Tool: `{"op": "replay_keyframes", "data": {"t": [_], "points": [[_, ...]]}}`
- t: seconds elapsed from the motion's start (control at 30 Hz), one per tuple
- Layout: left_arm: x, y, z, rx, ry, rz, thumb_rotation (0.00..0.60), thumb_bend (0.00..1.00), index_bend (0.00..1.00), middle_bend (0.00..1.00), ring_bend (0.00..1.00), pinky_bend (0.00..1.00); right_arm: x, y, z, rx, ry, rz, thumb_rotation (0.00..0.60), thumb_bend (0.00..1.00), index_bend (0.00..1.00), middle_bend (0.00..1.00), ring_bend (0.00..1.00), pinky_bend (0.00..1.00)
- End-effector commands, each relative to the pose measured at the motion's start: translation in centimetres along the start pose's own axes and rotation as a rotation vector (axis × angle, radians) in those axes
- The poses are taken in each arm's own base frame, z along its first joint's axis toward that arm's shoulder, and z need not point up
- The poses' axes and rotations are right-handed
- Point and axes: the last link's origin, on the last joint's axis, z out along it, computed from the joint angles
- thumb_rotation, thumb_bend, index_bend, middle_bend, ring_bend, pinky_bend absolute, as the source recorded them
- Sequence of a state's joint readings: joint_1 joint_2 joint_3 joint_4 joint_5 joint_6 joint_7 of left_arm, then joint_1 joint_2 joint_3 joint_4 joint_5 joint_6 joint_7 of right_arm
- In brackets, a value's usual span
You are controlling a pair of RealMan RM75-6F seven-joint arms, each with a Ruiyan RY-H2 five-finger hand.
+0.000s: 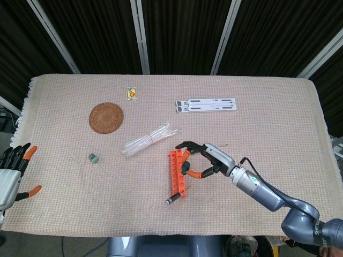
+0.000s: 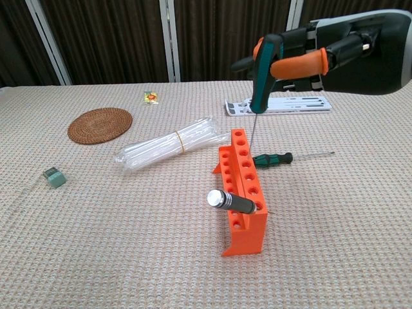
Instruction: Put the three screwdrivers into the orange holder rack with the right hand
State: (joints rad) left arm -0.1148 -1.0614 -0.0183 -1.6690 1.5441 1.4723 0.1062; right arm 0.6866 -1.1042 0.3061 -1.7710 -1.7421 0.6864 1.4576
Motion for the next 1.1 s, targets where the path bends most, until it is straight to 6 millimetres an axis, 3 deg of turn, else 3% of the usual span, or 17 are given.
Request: {"op": "replay_keyframes", "data": {"t": [0.03, 0.6, 1.1], "points": [[0.0, 0.0, -0.1, 0.002, -0.001, 0.000, 0.600, 0.06, 0.00, 0.00, 0.00, 0.00, 0.3, -0.5, -0.3, 0.055, -0.083, 0.013, 0.600, 0.52, 0.62, 0.17, 0.00, 0.00], [-0.1, -0.6, -0.3, 0.016, -0.003, -0.001, 0.600, 0.06, 0.00, 0.00, 0.00, 0.00, 0.2, 1.9, 1.5, -0.006, -0.075, -0.042, 0.600, 0.52, 0.62, 0.17, 0.00, 0.00], [-0.2, -0.6, -0.2, 0.016, -0.007, -0.001, 0.600, 0.06, 0.00, 0.00, 0.00, 0.00, 0.9, 2.6, 1.9, -0.040, -0.047, -0.051, 0.600, 0.52, 0.62, 0.17, 0.00, 0.00]]}}
